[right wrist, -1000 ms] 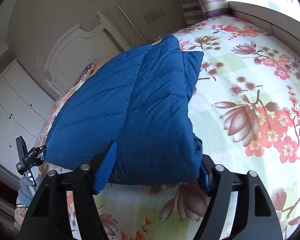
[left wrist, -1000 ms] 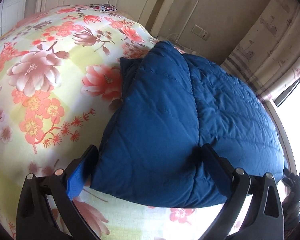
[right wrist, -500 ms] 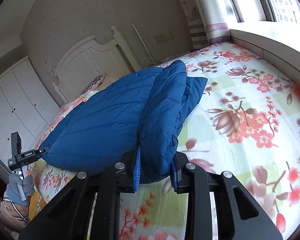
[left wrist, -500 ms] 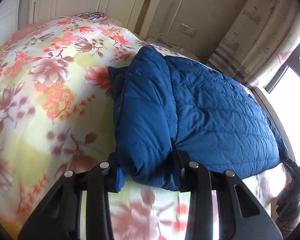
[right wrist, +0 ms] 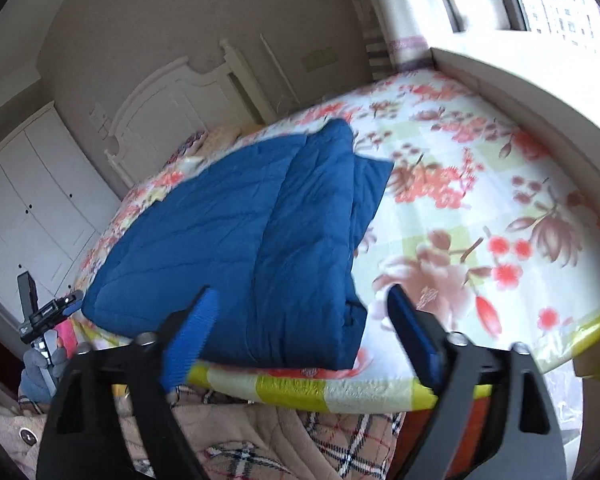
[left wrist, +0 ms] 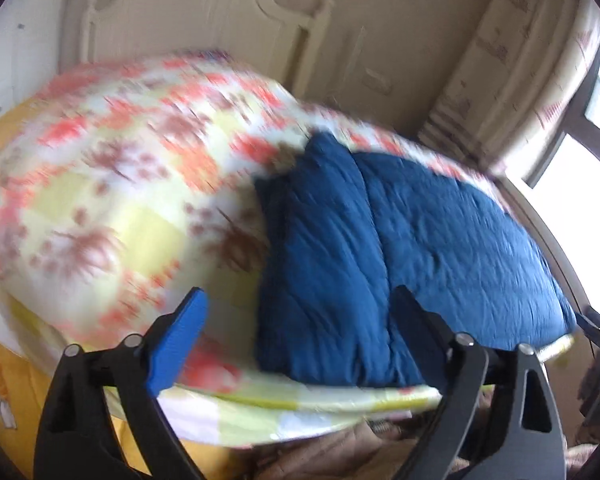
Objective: Fold large clothes
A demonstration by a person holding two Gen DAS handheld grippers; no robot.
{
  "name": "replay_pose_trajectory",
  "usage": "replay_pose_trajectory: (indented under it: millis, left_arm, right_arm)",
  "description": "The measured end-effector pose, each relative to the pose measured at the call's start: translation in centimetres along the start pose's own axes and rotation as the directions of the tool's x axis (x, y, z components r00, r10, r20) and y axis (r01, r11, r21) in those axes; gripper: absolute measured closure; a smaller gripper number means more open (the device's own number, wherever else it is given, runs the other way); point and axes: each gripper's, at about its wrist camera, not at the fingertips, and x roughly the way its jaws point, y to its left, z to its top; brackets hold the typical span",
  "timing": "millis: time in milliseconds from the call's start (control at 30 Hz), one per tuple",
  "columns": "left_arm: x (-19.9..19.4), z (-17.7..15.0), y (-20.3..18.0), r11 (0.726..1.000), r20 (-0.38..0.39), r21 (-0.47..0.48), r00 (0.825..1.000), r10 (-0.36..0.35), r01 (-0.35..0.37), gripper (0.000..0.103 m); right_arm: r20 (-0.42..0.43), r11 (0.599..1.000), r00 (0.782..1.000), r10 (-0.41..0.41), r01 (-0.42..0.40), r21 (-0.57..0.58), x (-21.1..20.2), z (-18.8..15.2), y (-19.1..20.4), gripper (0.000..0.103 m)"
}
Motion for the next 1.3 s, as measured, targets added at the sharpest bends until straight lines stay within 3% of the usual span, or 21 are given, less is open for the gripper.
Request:
replay_pose_trajectory:
  millis: [67,200,300,467,567,600,667,767,867,900,967,1067,1200,1267,1300]
  left_arm:
    - [-1.4,1.7,-0.2,0.999,0.076,0.001,0.996,0.049,-0.049,0.007]
    - [-0.3,5.3,-5.4,0.993,0.124,0.112,0.992,0.008,-0.022,0.007]
    - [2.6,6.8,-10.5,0.981,0.102,0.192,0.995,-0.022,0.002,0.003]
    - [11.0,8.7,-16.6,0.964,-0.016,0.264,0.999,0.042,-0.037,0.003]
    - [15.7,8.0,-18.3,0.940,-0.085,0.333,0.991,0.108,-0.073,0.003]
    - [17.1,7.5,-18.2,0.933,-0.109,0.351,0.986,0.122,-0.077,0.003]
    - [19.3,6.8,-17.7,0.944,-0.150,0.324,0.983,0.110,-0.056,0.002]
    - [19.7,6.6,-18.0,0.934,-0.141,0.349,0.981,0.134,-0.078,0.002]
    - [19.6,7.2,-18.0,0.934,-0.182,0.351,0.973,0.139,-0.068,0.003]
    - [19.2,7.6,-18.2,0.935,-0.189,0.349,0.974,0.127,-0.054,0.003]
    - [17.7,9.4,-19.0,0.936,-0.157,0.350,0.985,0.079,-0.019,0.003]
    - [17.4,12.4,-20.9,0.914,-0.064,0.401,0.993,0.100,-0.066,0.002]
    - [22.0,14.0,-21.8,0.901,-0.116,0.422,0.979,0.166,-0.103,0.003]
    - [24.9,13.4,-21.8,0.879,-0.133,0.456,0.965,0.224,-0.141,0.002]
    - [26.4,12.9,-21.4,0.877,-0.162,0.461,0.958,0.236,-0.138,0.002]
  right_arm:
    - [0.073,0.995,0.997,-0.039,0.045,-0.087,-1.2,1.8,2.2,0.010]
    - [0.082,0.952,0.996,-0.043,0.066,-0.299,1.5,4.2,9.3,0.010]
    - [0.039,0.896,0.999,-0.006,0.023,-0.443,5.5,4.8,15.3,0.011]
    - [-0.059,0.812,0.997,-0.053,0.008,-0.583,13.6,4.6,21.1,0.011]
    - [-0.216,0.772,0.966,-0.139,-0.031,-0.635,19.7,2.3,20.7,0.011]
    - [-0.248,0.795,0.962,-0.115,-0.060,-0.604,21.0,1.8,19.7,0.009]
    - [-0.263,0.837,0.964,-0.051,-0.102,-0.537,21.4,2.1,18.3,0.009]
    - [-0.244,0.819,0.966,-0.084,-0.072,-0.569,21.4,1.5,18.7,0.009]
    - [-0.304,0.823,0.946,-0.111,-0.084,-0.561,21.4,2.5,19.1,0.012]
    - [-0.289,0.816,0.950,-0.115,-0.076,-0.573,20.9,3.3,19.4,0.022]
    - [-0.192,0.789,0.976,-0.101,-0.039,-0.613,19.0,6.0,20.6,0.024]
    - [-0.085,0.761,0.990,-0.116,0.034,-0.648,19.1,9.4,21.4,0.041]
    - [-0.175,0.798,0.976,-0.129,-0.003,-0.602,24.6,11.7,20.5,0.051]
    - [-0.208,0.776,0.960,-0.188,0.016,-0.630,27.9,10.6,19.8,0.051]
    - [-0.254,0.772,0.941,-0.224,0.013,-0.635,30.3,9.5,18.8,0.051]
